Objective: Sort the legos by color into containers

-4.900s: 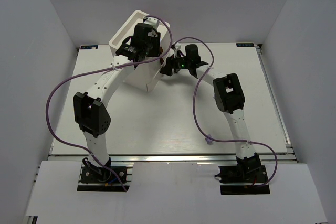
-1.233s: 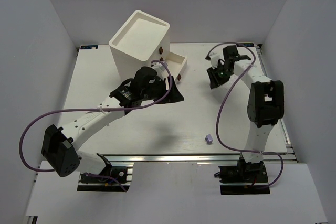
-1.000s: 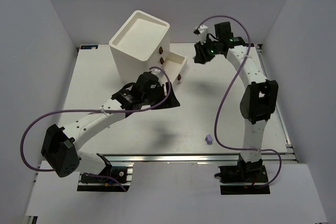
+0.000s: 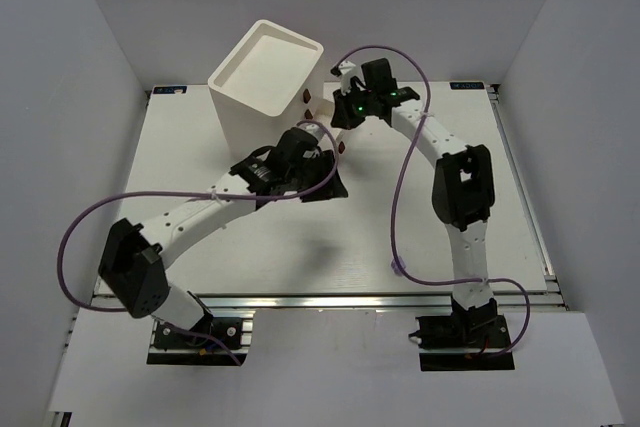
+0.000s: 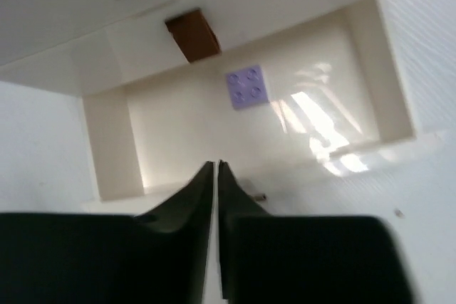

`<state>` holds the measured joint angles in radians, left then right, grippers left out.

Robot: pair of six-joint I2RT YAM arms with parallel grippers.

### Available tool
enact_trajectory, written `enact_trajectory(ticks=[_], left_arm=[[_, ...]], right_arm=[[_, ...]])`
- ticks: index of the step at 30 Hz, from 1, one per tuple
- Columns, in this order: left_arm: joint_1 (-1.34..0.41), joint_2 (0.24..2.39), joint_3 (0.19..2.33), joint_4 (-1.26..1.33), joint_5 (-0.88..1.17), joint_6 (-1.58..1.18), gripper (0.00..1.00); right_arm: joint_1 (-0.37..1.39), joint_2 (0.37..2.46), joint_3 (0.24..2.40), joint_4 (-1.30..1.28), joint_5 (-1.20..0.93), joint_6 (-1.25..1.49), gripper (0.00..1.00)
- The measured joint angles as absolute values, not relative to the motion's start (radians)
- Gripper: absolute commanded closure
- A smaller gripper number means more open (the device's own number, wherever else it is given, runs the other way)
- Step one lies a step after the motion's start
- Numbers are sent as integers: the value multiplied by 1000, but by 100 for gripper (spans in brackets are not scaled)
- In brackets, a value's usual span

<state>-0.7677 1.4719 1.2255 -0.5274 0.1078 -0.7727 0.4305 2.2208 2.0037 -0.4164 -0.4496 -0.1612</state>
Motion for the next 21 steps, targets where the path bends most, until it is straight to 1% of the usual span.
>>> enact_trajectory(ticks=[2, 4, 5, 7, 8, 9, 10, 11, 16, 21], left_arm=[[-780, 1533, 1281, -507, 136, -757, 63], [-795, 1594, 1328, -493, 171, -747, 64], [-803, 1628, 1353, -495, 186, -741, 60], [-818, 1715, 1433, -527, 209, -730, 48], [-827, 1763, 1477, -538, 218, -730, 44], [-836, 1805, 1512, -550, 224, -733, 40], [-844, 1844, 1545, -570, 227, -742, 37], [-854, 1879, 1579, -599, 230, -754, 36], [-915, 2024, 1759, -762, 218, -873, 32], [-987, 2114, 1888, -918, 205, -1017, 30]], right_arm=[[405, 2160, 1944, -419, -426, -130, 100], [352, 2082, 1880, -430, -416, -109, 100], [321, 2045, 1849, -432, -414, -103, 100], [249, 1955, 1765, -439, -414, -94, 79], [203, 1903, 1707, -434, -416, -91, 72], [160, 1852, 1649, -444, -420, -86, 59], [115, 1803, 1594, -450, -425, -88, 56], [78, 1761, 1542, -452, -430, -89, 50], [-7, 1617, 1349, -482, -472, -96, 48], [-50, 1563, 1290, -490, -508, -88, 47]])
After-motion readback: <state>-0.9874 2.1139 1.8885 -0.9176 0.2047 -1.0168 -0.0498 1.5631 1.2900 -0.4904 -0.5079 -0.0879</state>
